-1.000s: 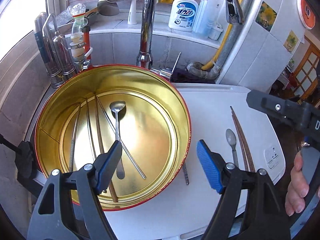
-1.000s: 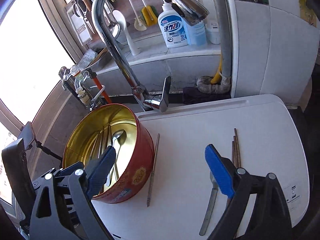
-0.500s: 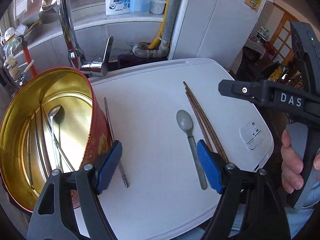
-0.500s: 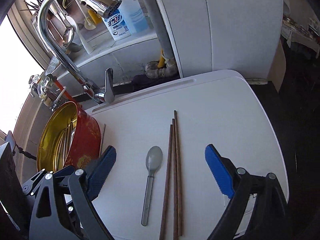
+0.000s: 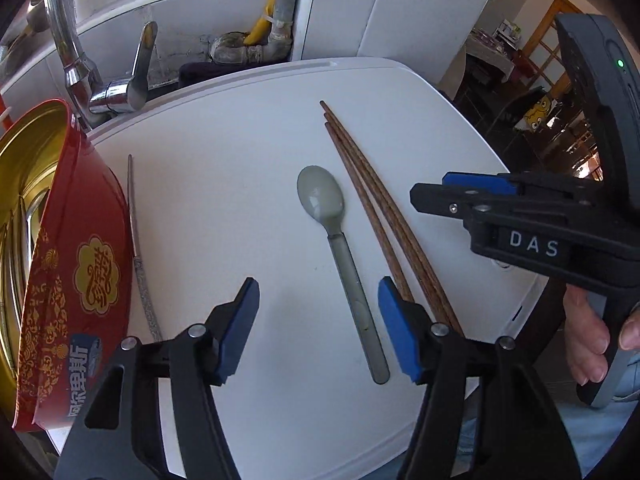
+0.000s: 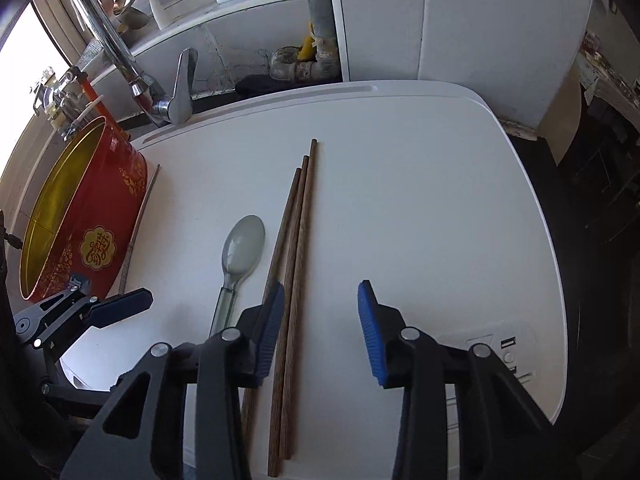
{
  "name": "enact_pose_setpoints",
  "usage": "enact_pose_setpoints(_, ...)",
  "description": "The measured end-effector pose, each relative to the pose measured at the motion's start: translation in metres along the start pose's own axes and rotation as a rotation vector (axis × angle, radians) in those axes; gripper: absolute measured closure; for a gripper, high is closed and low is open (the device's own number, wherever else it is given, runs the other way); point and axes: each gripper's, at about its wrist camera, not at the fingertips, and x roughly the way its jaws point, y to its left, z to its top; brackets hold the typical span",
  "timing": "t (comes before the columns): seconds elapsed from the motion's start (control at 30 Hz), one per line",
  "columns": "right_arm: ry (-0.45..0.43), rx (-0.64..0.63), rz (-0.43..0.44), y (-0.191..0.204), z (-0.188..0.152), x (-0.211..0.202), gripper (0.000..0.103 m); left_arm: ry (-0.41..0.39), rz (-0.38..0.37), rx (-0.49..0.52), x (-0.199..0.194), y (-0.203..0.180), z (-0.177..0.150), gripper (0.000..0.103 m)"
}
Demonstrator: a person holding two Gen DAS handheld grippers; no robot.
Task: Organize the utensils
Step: 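Grasp a wooden chopstick with the right gripper while the left grasps the grey plastic spoon, then carry the held chopstick and grey spoon over the red tin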
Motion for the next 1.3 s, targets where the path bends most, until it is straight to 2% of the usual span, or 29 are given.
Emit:
enact_pose_setpoints(0.17, 0.039, -0.036, -0.006, 0.002, -0.004, 0.009, 0.069, -0.003, 0.035, 0.034, 0.011, -0.009, 0.001, 0.041)
enact_pose_setpoints(0.37, 0.054, -0.083, 0.004, 0.010, -0.005, 0.015, 0.070, -0.026, 0.085, 0.040, 0.019, 0.000, 0.017, 0.041)
enact_pose_setpoints(0.73, 0.070, -0.147, -0.019, 0.010, -0.010, 0.017, 0.073, -0.022, 0.086, 0.064, 0.029, -0.001, 0.019, 0.041)
enact_pose_setpoints(0.93, 0.050, -0.203, -0.067, 0.012, -0.016, 0.017, 0.075, -0.030, 0.082, 0.064, 0.030, 0.003, 0.021, 0.041)
enact_pose_setpoints(0.97, 0.046, -0.210, -0.062, 0.014, -0.018, 0.016, 0.085, -0.034, 0.081, 0.063, 0.030, 0.003, 0.022, 0.046)
enact_pose_setpoints(1.0, 0.049, -0.208, -0.048, 0.016, -0.018, 0.016, 0.095, -0.041, 0.071, 0.060, 0.029, 0.003, 0.024, 0.067)
enact_pose_setpoints(1.07, 0.055, -0.191, -0.044, 0.016, -0.018, 0.016, 0.096, -0.030, 0.002, 0.033, 0.029, 0.004, 0.027, 0.093)
enact_pose_setpoints(1.17, 0.055, -0.157, -0.017, 0.011, -0.017, 0.016, 0.097, -0.031, 0.003, 0.019, 0.030, 0.004, 0.028, 0.094)
enact_pose_setpoints(1.2, 0.054, -0.151, -0.010, 0.010, -0.017, 0.016, 0.097, -0.023, 0.014, 0.005, 0.031, 0.006, 0.028, 0.102)
enact_pose_setpoints(1.3, 0.051, -0.122, -0.004, 0.006, -0.016, 0.015, 0.097, -0.015, -0.016, -0.069, 0.027, 0.017, 0.029, 0.102)
